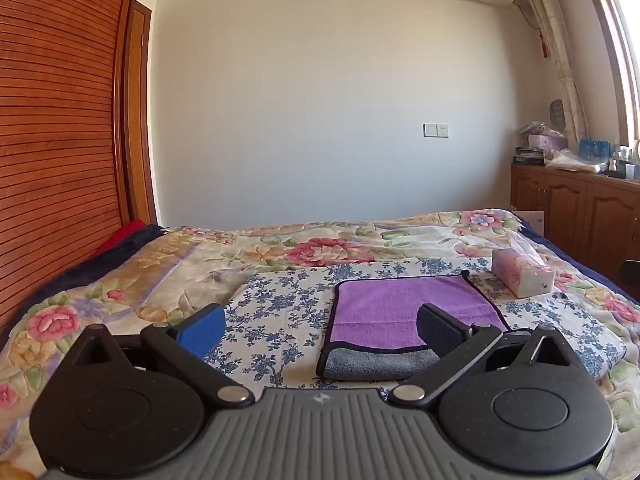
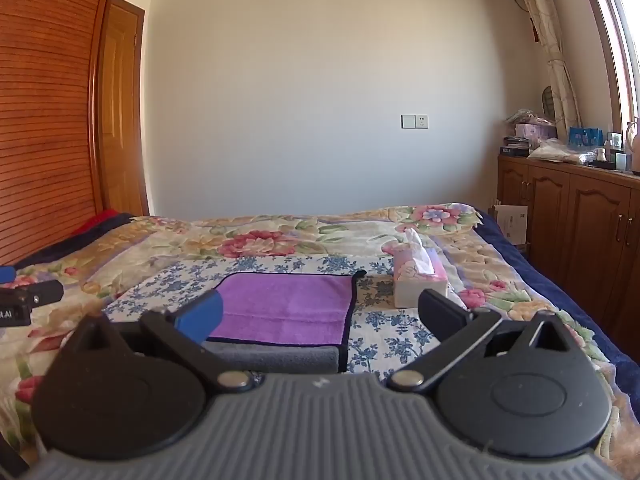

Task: Fold towel

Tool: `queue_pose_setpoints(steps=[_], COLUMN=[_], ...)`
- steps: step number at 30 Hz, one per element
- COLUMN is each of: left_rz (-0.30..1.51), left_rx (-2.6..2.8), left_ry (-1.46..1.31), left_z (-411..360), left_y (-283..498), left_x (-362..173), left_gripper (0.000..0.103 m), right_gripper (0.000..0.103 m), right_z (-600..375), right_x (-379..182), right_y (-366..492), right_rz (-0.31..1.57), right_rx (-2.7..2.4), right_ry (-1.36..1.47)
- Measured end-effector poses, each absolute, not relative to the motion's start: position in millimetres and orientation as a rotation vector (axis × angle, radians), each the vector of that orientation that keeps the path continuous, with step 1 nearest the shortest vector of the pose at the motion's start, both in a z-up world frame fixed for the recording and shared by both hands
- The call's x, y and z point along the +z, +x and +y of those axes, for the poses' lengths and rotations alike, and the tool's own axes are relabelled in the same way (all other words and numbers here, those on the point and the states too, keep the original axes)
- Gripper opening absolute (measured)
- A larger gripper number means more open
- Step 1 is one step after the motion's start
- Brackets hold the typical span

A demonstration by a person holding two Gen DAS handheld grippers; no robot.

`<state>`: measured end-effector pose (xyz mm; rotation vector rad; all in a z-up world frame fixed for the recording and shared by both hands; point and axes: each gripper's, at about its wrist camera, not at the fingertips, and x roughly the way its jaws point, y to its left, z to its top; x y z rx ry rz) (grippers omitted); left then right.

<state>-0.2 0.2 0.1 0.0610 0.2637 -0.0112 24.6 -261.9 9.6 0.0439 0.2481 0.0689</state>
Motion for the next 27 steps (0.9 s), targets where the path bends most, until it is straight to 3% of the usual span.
queue_pose_setpoints(steps=[27], left_rz=[0.263], left_rx=[-0.009], left_ry=[0.070], left_z=[0.0], left_y=[-0.2], left_x=[-0.1], left_gripper=[0.103], right_gripper=[0.103], right_z=[-261.1], right_x=[10.1], right_y=[24.4], right_rz=[0.247], right_rx=[0.070], right_ry=[0.040])
